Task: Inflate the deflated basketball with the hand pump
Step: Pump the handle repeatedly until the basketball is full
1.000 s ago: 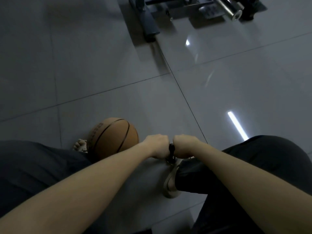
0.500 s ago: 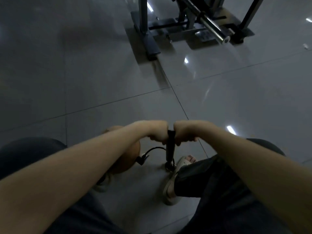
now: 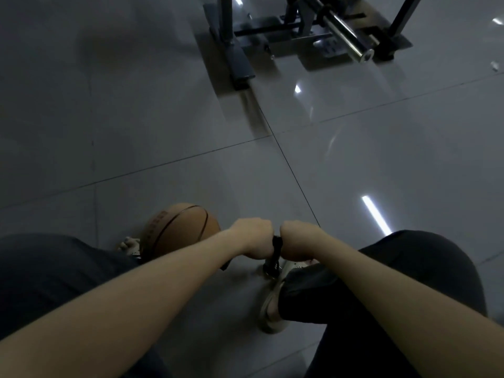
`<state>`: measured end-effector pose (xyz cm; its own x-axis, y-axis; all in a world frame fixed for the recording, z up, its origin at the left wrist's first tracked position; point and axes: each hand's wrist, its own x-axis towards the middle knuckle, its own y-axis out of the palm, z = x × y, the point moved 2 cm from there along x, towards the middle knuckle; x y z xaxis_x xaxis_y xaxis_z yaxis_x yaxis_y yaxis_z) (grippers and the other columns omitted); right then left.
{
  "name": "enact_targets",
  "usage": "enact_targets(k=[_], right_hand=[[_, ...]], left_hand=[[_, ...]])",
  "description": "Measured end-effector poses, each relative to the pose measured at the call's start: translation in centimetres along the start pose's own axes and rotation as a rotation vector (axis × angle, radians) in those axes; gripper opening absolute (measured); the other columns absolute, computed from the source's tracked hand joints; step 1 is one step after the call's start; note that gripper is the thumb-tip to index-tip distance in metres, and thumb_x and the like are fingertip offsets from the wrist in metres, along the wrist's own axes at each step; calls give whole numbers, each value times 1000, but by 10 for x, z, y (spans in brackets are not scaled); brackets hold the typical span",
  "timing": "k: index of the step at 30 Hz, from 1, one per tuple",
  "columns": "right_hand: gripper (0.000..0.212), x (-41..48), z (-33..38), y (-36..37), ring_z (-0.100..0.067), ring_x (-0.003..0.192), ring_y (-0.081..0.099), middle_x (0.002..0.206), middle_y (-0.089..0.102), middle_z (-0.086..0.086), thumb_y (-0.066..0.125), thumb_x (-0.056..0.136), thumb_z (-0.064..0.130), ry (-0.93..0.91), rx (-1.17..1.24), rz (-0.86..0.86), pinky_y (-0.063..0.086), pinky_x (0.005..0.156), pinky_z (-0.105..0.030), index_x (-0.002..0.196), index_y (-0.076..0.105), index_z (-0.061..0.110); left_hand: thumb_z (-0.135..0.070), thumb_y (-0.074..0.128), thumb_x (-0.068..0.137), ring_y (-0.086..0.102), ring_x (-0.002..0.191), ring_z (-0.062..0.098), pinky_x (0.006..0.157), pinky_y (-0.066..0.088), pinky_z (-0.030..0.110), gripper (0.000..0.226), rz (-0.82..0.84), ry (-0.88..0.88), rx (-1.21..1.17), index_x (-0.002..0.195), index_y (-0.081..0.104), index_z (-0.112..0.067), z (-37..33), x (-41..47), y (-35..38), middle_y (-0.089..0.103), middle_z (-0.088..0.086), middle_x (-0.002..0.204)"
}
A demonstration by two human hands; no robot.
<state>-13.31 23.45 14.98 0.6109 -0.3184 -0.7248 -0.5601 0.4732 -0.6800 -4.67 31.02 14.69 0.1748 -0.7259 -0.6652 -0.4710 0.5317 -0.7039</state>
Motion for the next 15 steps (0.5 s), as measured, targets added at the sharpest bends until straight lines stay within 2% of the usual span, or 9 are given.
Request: enact_targets(k=[4, 7, 10, 12, 15], right_hand=[[18, 9, -5, 24, -26, 81, 55, 92, 58, -7, 59, 87, 28, -5, 11, 29, 50, 72, -35, 91, 47, 16], [20, 13, -7, 41, -27, 87, 59, 99, 60, -7, 60, 88, 30, 16, 4, 68, 51, 78, -37, 97, 50, 16], [20, 14, -8, 48, -26, 82, 55, 97, 60, -8, 60, 87, 29, 23, -34, 62, 48, 72, -36, 93, 47, 16], [17, 10, -7, 44, -26, 81, 55, 94, 58, -7, 59, 87, 28, 32, -41, 62, 46, 69, -34, 92, 48, 15], [15, 2, 1, 31, -26, 80, 57, 93, 59, -7, 58, 90, 23, 37, -24, 80, 44, 68, -33, 99, 55, 11]], left_hand=[[-27, 55, 92, 54, 68, 24, 57, 40, 29, 23, -15, 11, 24, 74, 48, -14, -3, 10, 25, 54, 2, 75], [-30, 56, 92, 63, 88, 29, 67, 45, 32, 17, -15, 24, 10, 91, 56, -14, -6, 14, 43, 65, 8, 99], [-31, 56, 91, 62, 85, 29, 69, 50, 35, 17, -26, 4, -20, 87, 52, -15, -9, 17, 56, 68, 9, 102], [-31, 57, 91, 64, 89, 29, 68, 47, 33, 17, -20, -12, -20, 87, 51, -15, -10, 12, 51, 67, 8, 102], [-27, 55, 93, 60, 82, 27, 66, 44, 32, 13, 24, -38, 4, 89, 52, -15, -9, 0, 32, 62, 7, 94]])
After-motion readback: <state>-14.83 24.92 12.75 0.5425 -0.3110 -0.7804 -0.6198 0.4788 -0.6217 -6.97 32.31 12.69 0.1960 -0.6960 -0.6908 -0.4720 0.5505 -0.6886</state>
